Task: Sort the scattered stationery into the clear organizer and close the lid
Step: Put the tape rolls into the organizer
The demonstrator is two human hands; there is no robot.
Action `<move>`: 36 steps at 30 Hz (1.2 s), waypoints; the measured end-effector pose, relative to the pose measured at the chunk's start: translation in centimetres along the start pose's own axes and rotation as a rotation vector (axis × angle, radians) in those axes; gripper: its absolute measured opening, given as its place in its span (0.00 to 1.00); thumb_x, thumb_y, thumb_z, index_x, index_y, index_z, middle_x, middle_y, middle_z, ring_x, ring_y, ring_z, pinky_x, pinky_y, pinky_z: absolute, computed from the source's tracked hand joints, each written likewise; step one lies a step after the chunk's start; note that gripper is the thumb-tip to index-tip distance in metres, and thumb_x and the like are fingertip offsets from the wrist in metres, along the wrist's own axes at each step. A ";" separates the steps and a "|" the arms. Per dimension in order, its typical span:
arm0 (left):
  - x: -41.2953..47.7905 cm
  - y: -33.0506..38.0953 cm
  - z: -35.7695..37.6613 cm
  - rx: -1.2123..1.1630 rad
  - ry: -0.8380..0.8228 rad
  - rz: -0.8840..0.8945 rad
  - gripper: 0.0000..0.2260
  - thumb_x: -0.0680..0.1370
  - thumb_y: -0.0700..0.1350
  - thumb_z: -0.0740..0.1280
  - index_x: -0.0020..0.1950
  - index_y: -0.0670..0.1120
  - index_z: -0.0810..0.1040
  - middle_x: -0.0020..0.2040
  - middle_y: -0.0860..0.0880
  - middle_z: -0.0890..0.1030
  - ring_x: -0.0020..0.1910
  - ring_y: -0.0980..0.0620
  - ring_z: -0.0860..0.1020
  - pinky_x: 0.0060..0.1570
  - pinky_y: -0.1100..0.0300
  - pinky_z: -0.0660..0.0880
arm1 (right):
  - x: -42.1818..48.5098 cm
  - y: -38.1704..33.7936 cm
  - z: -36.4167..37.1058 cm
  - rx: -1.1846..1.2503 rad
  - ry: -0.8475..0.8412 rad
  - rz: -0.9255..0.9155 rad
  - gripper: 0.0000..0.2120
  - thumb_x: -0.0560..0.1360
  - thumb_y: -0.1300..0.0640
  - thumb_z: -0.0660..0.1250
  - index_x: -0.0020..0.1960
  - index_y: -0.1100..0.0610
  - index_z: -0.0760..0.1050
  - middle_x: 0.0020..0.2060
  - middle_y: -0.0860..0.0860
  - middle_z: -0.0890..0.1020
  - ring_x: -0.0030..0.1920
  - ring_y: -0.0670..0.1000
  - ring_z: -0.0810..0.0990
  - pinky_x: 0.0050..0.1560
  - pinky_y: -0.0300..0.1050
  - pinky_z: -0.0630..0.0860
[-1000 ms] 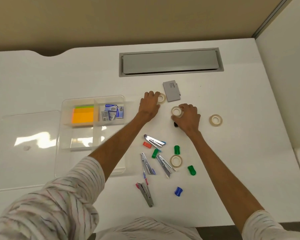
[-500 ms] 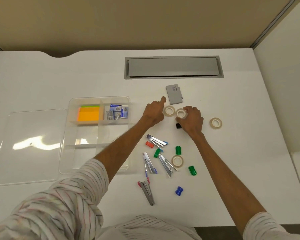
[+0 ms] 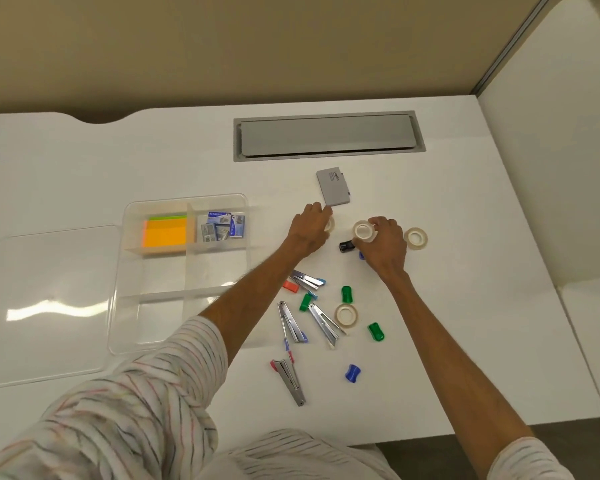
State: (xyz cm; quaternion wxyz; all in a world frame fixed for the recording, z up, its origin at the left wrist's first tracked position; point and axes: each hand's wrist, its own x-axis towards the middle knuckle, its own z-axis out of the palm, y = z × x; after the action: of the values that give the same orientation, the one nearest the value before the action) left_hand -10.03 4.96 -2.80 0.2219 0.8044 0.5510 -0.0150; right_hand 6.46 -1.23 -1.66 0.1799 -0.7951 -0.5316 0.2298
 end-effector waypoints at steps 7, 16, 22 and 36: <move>-2.9 -2.0 -2.1 -0.085 0.157 0.000 0.22 0.77 0.47 0.68 0.70 0.44 0.68 0.66 0.42 0.72 0.64 0.43 0.71 0.59 0.50 0.73 | -0.8 -2.4 0.2 0.022 -0.021 -0.059 0.26 0.68 0.50 0.75 0.62 0.57 0.73 0.58 0.56 0.77 0.60 0.57 0.75 0.57 0.54 0.75; -9.3 -8.0 -6.6 -0.144 0.333 -0.089 0.21 0.79 0.46 0.66 0.71 0.45 0.68 0.69 0.43 0.71 0.67 0.45 0.70 0.61 0.50 0.72 | -3.5 -10.4 2.6 0.073 -0.066 -0.208 0.26 0.70 0.47 0.74 0.63 0.57 0.73 0.59 0.56 0.78 0.58 0.57 0.78 0.59 0.55 0.76; -14.2 -14.3 -8.6 -0.178 0.356 -0.198 0.23 0.77 0.46 0.66 0.71 0.46 0.68 0.69 0.45 0.71 0.68 0.45 0.68 0.60 0.50 0.71 | -5.5 -16.3 5.0 0.087 -0.119 -0.327 0.26 0.69 0.45 0.75 0.60 0.57 0.74 0.56 0.55 0.80 0.55 0.56 0.79 0.54 0.52 0.76; -24.0 -24.2 -8.4 -0.163 0.274 -0.326 0.26 0.72 0.52 0.72 0.68 0.48 0.73 0.65 0.47 0.73 0.66 0.46 0.70 0.60 0.49 0.72 | -11.6 -24.2 13.1 -0.018 -0.251 -0.492 0.17 0.67 0.47 0.72 0.53 0.54 0.78 0.50 0.51 0.82 0.55 0.54 0.79 0.50 0.49 0.74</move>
State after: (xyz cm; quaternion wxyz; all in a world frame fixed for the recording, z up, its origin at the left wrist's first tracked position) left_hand -42.94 -5.88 2.93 0.2038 0.6785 0.6981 0.1035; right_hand -23.11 -2.48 2.28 0.1558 -0.6091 -0.7288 0.2713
